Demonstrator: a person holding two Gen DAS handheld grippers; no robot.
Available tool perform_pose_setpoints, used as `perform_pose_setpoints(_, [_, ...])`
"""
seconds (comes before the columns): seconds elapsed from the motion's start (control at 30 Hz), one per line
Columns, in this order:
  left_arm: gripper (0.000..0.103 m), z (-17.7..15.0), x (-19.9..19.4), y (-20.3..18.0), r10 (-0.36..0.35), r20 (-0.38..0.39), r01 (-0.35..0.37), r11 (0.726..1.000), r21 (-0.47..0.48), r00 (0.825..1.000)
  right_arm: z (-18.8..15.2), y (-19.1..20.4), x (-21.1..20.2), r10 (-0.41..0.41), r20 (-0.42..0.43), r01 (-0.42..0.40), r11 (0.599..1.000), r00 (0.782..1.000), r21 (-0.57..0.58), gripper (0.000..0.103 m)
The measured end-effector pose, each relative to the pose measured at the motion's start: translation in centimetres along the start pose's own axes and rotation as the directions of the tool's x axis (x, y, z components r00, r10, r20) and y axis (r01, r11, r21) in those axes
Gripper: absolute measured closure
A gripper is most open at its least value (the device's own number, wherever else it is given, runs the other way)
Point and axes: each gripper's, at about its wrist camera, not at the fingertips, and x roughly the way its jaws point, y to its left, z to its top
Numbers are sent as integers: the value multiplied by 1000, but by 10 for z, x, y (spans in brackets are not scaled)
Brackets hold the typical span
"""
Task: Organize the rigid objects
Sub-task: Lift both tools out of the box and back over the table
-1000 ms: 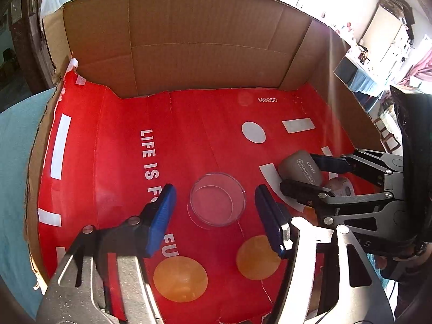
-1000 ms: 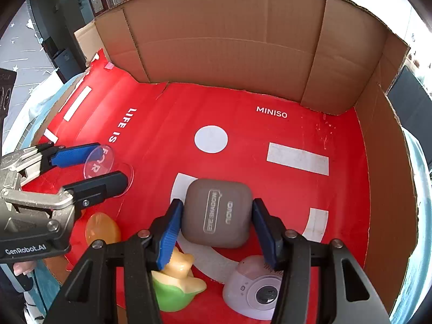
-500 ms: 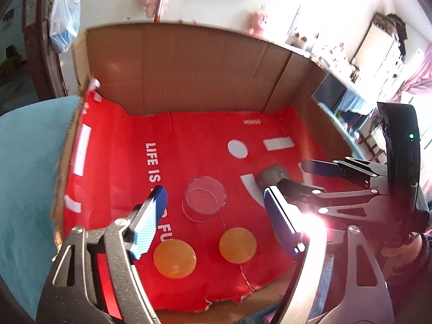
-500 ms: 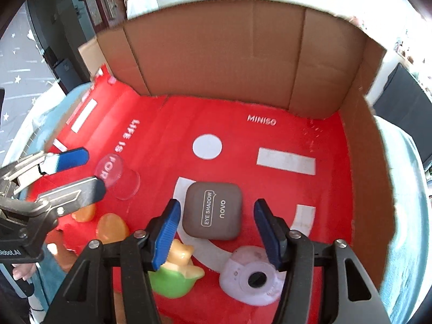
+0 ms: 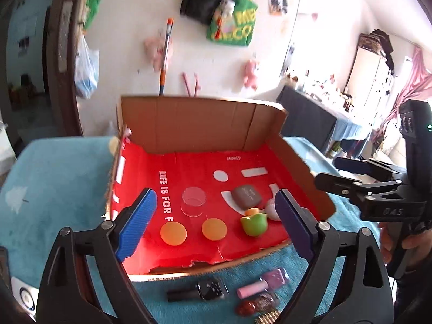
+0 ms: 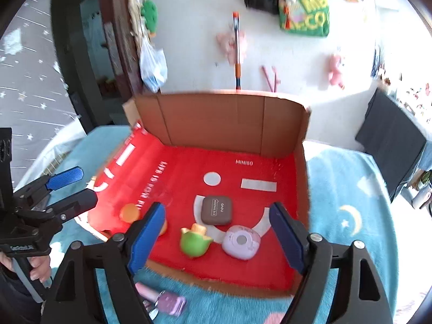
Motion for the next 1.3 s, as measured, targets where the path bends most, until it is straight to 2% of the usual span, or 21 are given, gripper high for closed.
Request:
perform_pose_setpoints(0.17, [9,-20,-46,-22,19,105,-23,999,35,994,-20,12,-53,-11,103,13,1000,995,-27,8])
perform_pose_setpoints(0.33, [7,-53,-73,-46,48,167,-63,994,85,985,-60,27,-100,-36,209,52,996,977,-72,3])
perform_pose_setpoints(0.47, [6,-86,-88,-61,63,191,-82,992,93,980,-103,32,-124,-81,293,101,993,953,-54,0])
perform_pose_setpoints(0.57, [6,-106,-92,-65,63,190,-82,992,98,980,-134,36,-132,-91,318,112,993,944,-49,0])
perform_pose_setpoints(0.7, [6,-131,-91,-66,89,186,-109,989,96,978,-167,36,-129,-81,329,87,996,941,-6,0])
perform_pose_setpoints(0.8, [6,-148,-80,-62,98,158,-113,989,92,983,-189,41,-120,-115,345,124,992,932,-5,0])
perform_pose_setpoints(0.87, [6,-160,-69,-58,104,127,-116,989,90,986,-204,44,-112,-165,357,172,985,919,12,0])
perform_pose_setpoints(0.9, [6,-164,-66,-56,107,118,-118,989,84,987,-210,45,-109,-157,364,167,986,918,4,0])
perform_pose_setpoints(1.1, [6,-182,-50,-44,116,101,-123,991,60,988,-223,36,-83,-116,345,97,993,932,72,0])
perform_pose_setpoints(1.3, [6,-197,-36,-25,127,66,-127,992,4,990,-235,27,-65,-154,333,124,986,930,109,0])
